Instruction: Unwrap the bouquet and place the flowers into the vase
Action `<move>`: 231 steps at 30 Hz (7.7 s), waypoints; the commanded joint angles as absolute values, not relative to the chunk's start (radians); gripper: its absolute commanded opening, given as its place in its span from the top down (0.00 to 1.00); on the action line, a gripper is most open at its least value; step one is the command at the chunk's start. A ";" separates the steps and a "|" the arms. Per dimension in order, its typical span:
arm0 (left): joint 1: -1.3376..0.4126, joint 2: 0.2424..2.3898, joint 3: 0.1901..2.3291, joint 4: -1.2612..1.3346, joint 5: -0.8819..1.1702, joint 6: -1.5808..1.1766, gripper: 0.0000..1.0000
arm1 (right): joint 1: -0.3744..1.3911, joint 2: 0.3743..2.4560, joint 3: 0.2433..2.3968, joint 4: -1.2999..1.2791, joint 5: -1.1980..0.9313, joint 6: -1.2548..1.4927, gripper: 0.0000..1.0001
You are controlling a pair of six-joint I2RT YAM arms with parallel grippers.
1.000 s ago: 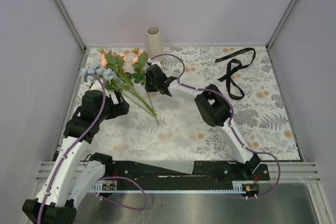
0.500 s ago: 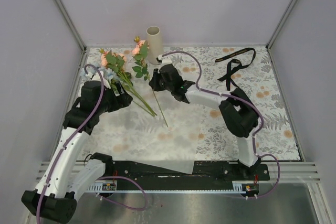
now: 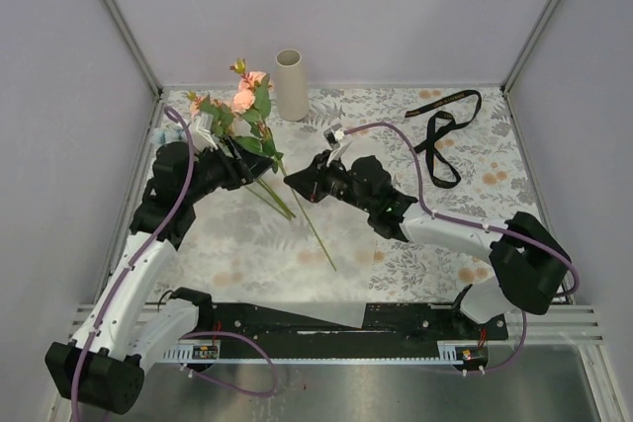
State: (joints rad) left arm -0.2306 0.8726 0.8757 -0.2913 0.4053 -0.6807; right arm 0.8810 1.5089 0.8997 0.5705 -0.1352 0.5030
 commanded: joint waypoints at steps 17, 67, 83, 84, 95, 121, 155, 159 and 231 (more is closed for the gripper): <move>-0.469 0.908 0.825 0.051 0.387 -0.715 0.99 | 0.885 1.293 0.818 0.647 -0.199 0.511 0.97; -0.350 2.003 2.086 0.379 -0.163 -0.037 1.00 | 0.885 0.977 0.695 0.147 0.204 0.344 0.01; -0.337 2.123 2.028 0.249 -0.095 -0.117 0.54 | 0.887 1.028 0.741 0.123 0.127 0.393 0.01; -0.334 2.103 1.998 0.249 -0.094 -0.120 0.45 | 0.885 1.032 0.742 0.123 0.124 0.405 0.01; -0.336 1.893 1.855 0.028 -0.072 -0.120 0.09 | 0.885 1.114 0.784 0.087 0.110 0.511 0.02; -0.331 0.847 0.907 -0.592 -0.080 -0.344 0.01 | 0.882 1.845 1.259 0.163 0.091 0.345 0.60; -0.339 0.601 0.755 -0.615 -0.113 -0.365 0.01 | 0.862 2.427 1.885 0.008 0.003 0.373 0.63; -0.341 0.604 0.755 -0.615 -0.112 -0.365 0.01 | 0.861 2.434 1.881 0.008 -0.024 0.377 0.63; -0.324 0.978 1.135 -0.401 0.070 -0.681 0.21 | 0.897 1.574 1.043 0.755 -0.179 0.428 1.00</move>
State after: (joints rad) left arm -0.3317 0.9226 1.0664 -0.5400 0.0242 -0.6453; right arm 0.8799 1.6741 1.0893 0.6403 -0.1574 0.4198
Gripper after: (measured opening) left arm 0.831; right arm 0.029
